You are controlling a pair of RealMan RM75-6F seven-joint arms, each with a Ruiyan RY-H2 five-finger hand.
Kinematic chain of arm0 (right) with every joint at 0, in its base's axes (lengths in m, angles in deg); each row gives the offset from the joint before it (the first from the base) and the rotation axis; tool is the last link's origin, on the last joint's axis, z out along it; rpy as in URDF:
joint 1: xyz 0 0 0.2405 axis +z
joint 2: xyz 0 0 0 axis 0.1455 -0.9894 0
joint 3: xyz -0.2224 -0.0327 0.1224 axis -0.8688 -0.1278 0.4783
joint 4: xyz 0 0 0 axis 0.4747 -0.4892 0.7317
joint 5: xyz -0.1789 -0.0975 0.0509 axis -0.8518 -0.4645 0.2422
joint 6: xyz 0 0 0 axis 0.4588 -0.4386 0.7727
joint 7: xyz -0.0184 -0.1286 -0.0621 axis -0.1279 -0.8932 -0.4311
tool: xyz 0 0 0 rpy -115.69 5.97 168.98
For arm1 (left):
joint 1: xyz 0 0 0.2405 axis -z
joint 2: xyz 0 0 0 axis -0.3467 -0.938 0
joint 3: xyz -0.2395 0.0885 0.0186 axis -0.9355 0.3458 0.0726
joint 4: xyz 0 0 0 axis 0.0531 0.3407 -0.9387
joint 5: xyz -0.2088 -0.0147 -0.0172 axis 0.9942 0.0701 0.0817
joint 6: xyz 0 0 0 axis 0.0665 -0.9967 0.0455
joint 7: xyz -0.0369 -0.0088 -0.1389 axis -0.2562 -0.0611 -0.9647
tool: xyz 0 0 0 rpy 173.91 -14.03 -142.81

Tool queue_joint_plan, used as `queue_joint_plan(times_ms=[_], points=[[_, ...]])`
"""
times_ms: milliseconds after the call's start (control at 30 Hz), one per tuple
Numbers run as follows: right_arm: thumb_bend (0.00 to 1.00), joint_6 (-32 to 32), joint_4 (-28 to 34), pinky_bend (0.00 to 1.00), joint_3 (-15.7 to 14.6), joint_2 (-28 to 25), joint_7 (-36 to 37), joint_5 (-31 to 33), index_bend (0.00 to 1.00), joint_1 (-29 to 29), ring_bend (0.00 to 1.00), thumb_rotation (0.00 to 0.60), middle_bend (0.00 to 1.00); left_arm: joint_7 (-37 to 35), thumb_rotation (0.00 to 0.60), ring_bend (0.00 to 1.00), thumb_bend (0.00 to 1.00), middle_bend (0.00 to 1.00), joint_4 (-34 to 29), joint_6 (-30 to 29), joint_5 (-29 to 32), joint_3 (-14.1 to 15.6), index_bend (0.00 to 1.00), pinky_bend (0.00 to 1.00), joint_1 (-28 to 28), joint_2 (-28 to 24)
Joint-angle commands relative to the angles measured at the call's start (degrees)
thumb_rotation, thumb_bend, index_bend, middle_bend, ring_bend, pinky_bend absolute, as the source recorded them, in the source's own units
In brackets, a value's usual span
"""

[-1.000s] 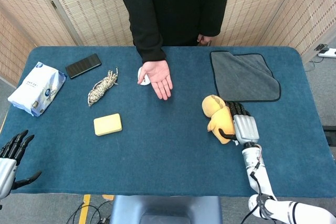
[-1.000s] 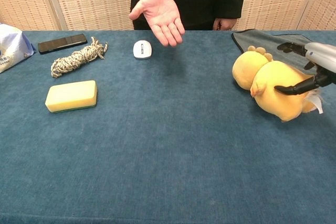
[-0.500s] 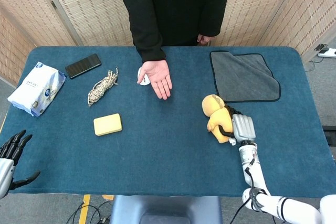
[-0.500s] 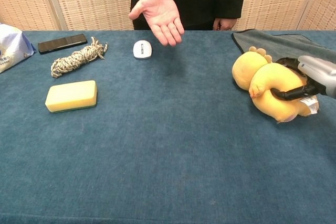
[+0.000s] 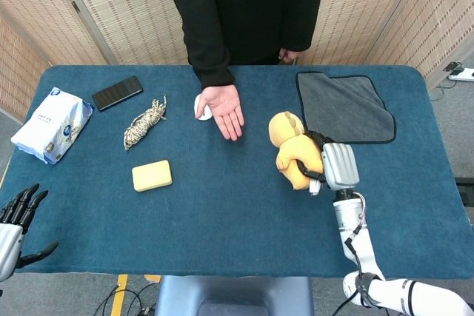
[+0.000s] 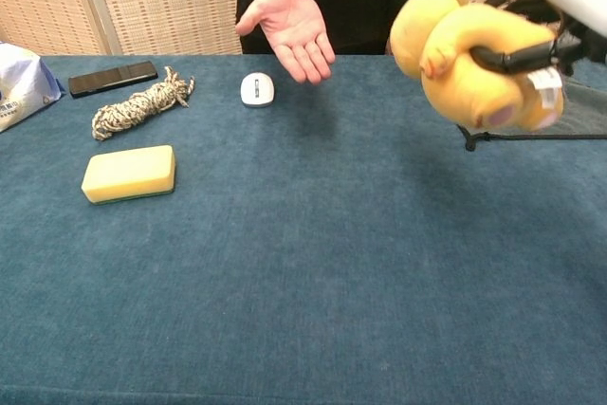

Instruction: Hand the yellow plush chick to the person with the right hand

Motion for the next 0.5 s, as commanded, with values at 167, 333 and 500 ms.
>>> queue_joint_plan(times_ms=[167, 333, 500], points=[[0.48, 1.9, 7.57, 0.82, 8.7, -0.18, -8.73, 4.77, 0.6, 8.2, 0.68, 0.6, 0.66, -0.03, 0.6, 0.0, 0.22, 0.0, -0.22, 0.95, 0.3, -0.02, 0.0, 0.18, 0.39, 0.18], [0.48, 3.99, 2.12, 0.82, 14.02, 5.03, -12.81, 11.15, 0.6, 16.22, 0.68, 0.6, 0.65, -1.06, 0.6, 0.0, 0.22, 0.0, 0.31, 2.17, 1.03, -0.12, 0.0, 0.18, 0.88, 0.03], [0.47, 5.84, -5.79, 0.82, 17.01, 9.43, -16.27, 16.55, 0.6, 23.59, 0.68, 0.6, 0.64, -2.64, 0.6, 0.0, 0.22, 0.0, 0.74, 2.6, 1.92, -0.36, 0.0, 0.18, 0.99, -0.37]])
